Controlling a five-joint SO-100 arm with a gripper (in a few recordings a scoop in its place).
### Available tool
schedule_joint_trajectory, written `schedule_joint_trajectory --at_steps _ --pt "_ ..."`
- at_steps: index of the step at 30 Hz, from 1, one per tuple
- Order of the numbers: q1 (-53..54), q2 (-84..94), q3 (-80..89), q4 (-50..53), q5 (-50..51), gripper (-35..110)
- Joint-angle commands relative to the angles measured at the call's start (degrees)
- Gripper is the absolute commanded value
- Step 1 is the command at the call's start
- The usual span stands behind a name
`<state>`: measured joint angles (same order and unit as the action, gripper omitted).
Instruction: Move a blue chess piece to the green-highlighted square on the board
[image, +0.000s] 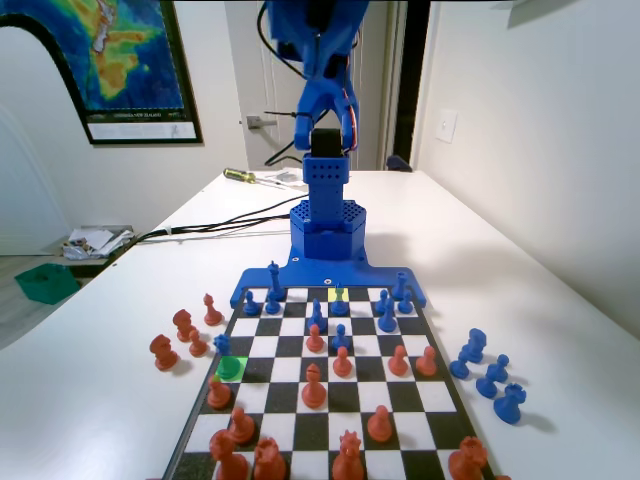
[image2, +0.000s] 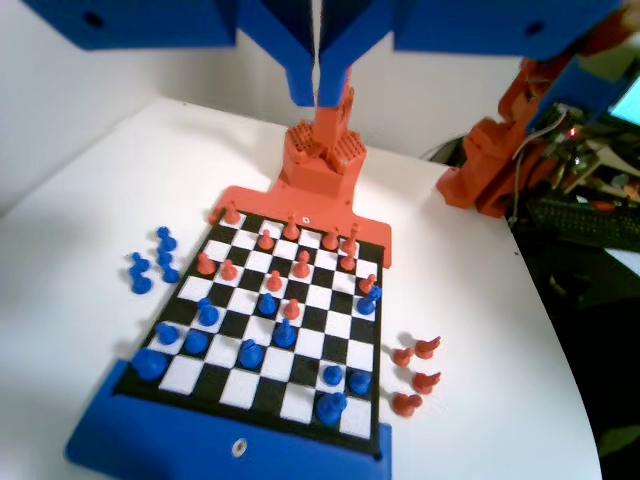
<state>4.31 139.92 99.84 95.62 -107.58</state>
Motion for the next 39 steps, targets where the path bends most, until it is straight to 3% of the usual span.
schedule_joint_trajectory --at_steps 1,8,17,23,39 --pt "-1.2 7.8 1.2 3.3 0.7 2" --pt "-4.0 17.8 10.2 6.3 2.7 1" --pt "-5.4 31.6 21.7 -0.1 5.6 1" --pt "-4.2 34.4 24.9 -5.3 5.8 1" --pt "-3.2 35.1 25.0 -5.4 6.0 1"
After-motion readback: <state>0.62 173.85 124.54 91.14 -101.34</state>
